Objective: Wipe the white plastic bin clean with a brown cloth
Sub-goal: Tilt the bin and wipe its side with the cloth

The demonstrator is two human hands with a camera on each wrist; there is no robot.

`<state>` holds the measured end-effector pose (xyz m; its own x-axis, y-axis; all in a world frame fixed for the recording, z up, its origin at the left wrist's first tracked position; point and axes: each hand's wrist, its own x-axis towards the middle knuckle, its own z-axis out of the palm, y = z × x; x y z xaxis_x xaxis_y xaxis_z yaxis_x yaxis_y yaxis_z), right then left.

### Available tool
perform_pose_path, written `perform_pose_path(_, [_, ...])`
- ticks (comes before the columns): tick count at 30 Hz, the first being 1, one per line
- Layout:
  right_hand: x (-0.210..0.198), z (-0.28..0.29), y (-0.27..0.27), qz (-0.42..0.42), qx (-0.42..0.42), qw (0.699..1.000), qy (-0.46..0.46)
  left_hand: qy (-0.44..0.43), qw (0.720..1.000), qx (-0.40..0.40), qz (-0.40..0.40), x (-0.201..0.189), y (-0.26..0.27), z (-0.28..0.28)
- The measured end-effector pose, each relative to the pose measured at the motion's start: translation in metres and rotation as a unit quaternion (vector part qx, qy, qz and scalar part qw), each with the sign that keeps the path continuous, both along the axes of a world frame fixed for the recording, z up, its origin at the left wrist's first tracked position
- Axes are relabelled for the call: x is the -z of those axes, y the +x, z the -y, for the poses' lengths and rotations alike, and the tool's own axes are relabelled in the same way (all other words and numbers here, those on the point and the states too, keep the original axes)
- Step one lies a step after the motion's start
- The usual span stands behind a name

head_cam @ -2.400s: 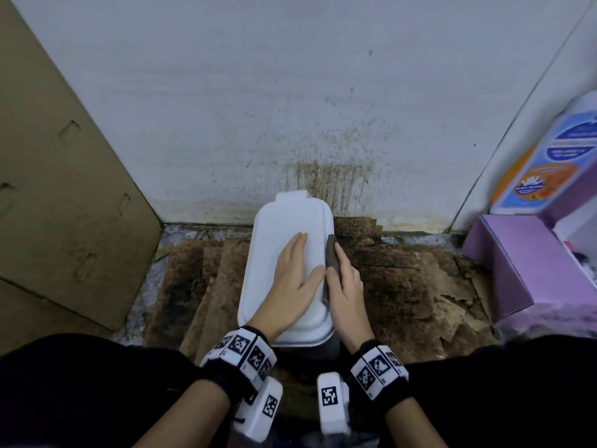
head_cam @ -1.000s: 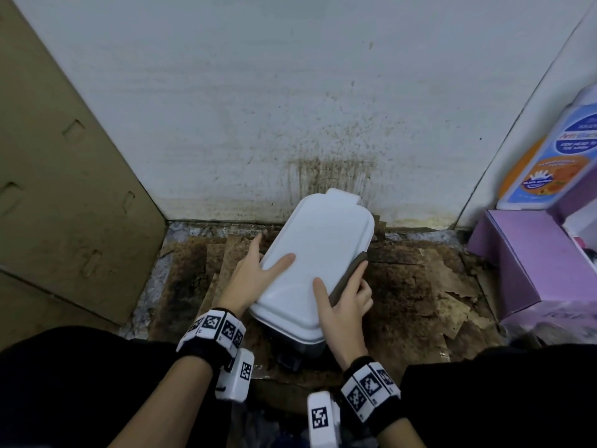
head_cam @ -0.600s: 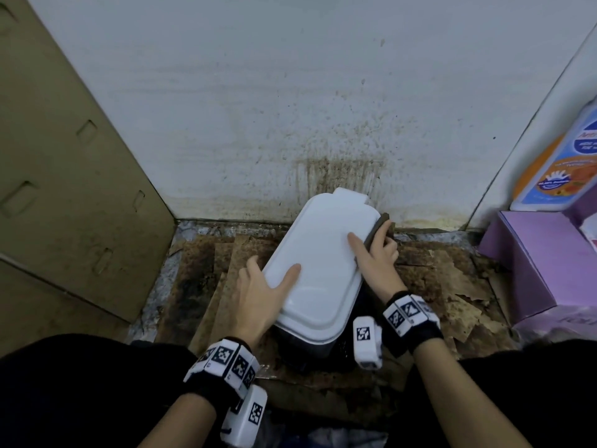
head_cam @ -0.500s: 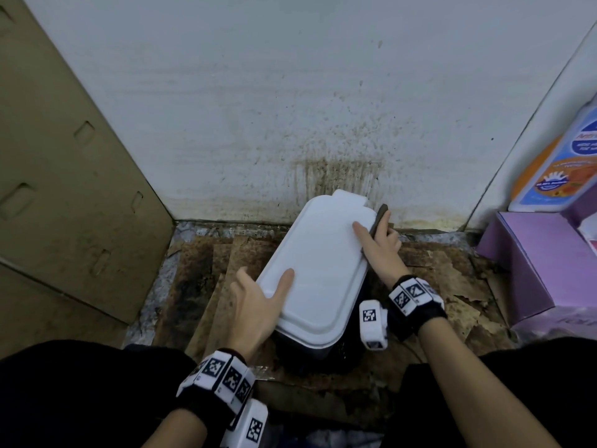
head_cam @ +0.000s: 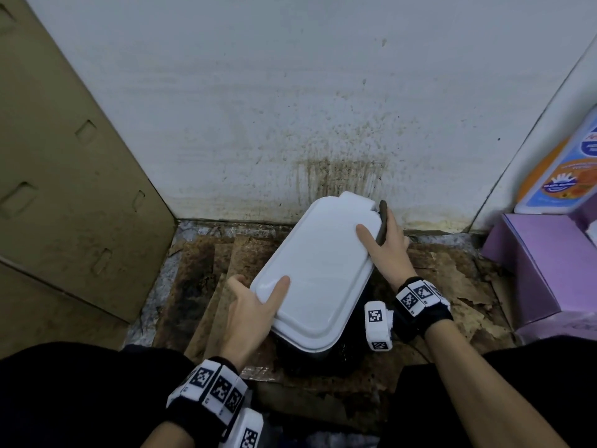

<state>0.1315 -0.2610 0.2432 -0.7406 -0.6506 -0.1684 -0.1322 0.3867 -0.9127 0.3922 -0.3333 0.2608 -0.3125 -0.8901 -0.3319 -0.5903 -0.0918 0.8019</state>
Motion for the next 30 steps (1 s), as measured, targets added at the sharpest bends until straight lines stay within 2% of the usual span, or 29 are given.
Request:
perform_pose_path(3, [0.001,-0.010,0.014,0.013,0.058,0.998,-0.022,-0.015,1.000,0.005,-0.016,0.000,0.001,0.014])
perform_pose_path(8, [-0.003,-0.022,0.063,0.012,0.213,0.976,-0.033,-0.042,0.999,0.018,-0.014,-0.002,0.004,0.046])
perform_pose_path(12, [0.009,-0.025,0.094,0.010,0.289,0.957,-0.021,-0.043,0.997,0.066,0.027,-0.003,0.001,0.062])
perform_pose_path(16, [0.021,-0.025,0.101,-0.015,0.295,0.955,-0.024,-0.050,0.996,0.075,0.024,0.002,-0.003,0.061])
perform_pose_path(21, [0.019,-0.023,0.090,0.009,0.294,0.955,-0.041,-0.067,0.997,0.049,0.003,0.011,-0.004,0.050])
perform_pose_path(26, [0.013,-0.026,0.061,0.035,0.283,0.957,-0.056,-0.074,0.997,0.027,0.024,0.017,-0.003,0.040])
perform_pose_path(30, [0.015,-0.030,0.024,0.063,0.222,0.971,-0.065,-0.084,0.995,0.015,0.060,0.024,0.001,0.034])
